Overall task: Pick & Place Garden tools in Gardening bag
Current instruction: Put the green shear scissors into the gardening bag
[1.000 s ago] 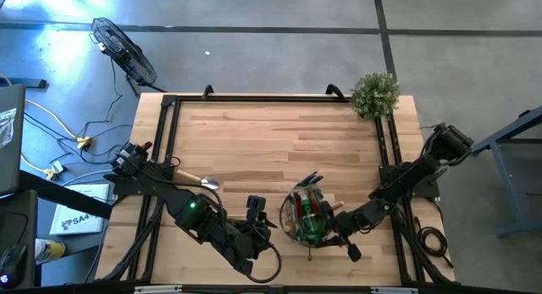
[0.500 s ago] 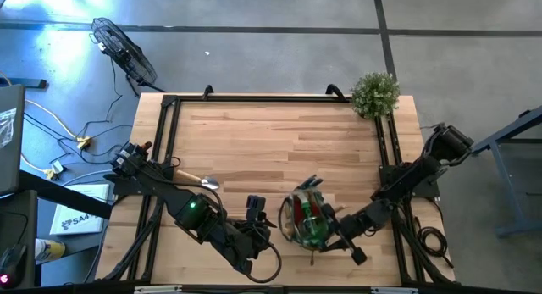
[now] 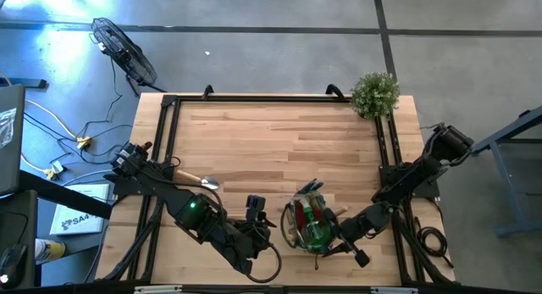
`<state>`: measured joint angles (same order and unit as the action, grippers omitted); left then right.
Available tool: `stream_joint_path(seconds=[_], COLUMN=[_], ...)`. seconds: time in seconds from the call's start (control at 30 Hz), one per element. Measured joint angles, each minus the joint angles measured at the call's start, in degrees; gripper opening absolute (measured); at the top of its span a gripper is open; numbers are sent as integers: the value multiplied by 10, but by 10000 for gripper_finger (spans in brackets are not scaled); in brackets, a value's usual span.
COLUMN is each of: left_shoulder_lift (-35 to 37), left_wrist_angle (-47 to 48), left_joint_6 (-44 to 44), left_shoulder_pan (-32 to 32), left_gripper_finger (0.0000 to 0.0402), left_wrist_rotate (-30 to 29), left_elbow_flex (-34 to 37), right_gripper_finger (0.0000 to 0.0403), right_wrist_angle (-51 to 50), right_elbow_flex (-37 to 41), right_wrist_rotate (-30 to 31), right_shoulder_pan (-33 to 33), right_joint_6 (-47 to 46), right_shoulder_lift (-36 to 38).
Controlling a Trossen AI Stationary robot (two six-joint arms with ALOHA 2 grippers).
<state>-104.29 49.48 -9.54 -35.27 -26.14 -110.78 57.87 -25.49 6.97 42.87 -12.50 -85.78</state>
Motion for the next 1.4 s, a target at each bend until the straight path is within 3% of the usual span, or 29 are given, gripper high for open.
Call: stream_joint_path(seconds=[0.3,0.47,1.03,1.4], left_shoulder_lift=[0,0,0,0], left_wrist_angle=[0,0,0,0], left_joint_6=[0,0,0,0], left_shoulder_pan=[0,0,0,0], left_gripper_finger=[209,209,209,209], left_wrist_rotate=[-2,-3,-3,-2], left_elbow_flex=[0,0,0,0], right_gripper_finger=[51,51,51,73], right_wrist_angle=[-30,-101,-111,-112], right_elbow_flex=[-1,-1,-1,-1], right_wrist_rotate=[2,47,53,62], right_shoulder_pan=[-2,-10,-10,-10], right_joint_6=[-14,-53,-72,-65], right_shoulder_lift=[0,1,1,1])
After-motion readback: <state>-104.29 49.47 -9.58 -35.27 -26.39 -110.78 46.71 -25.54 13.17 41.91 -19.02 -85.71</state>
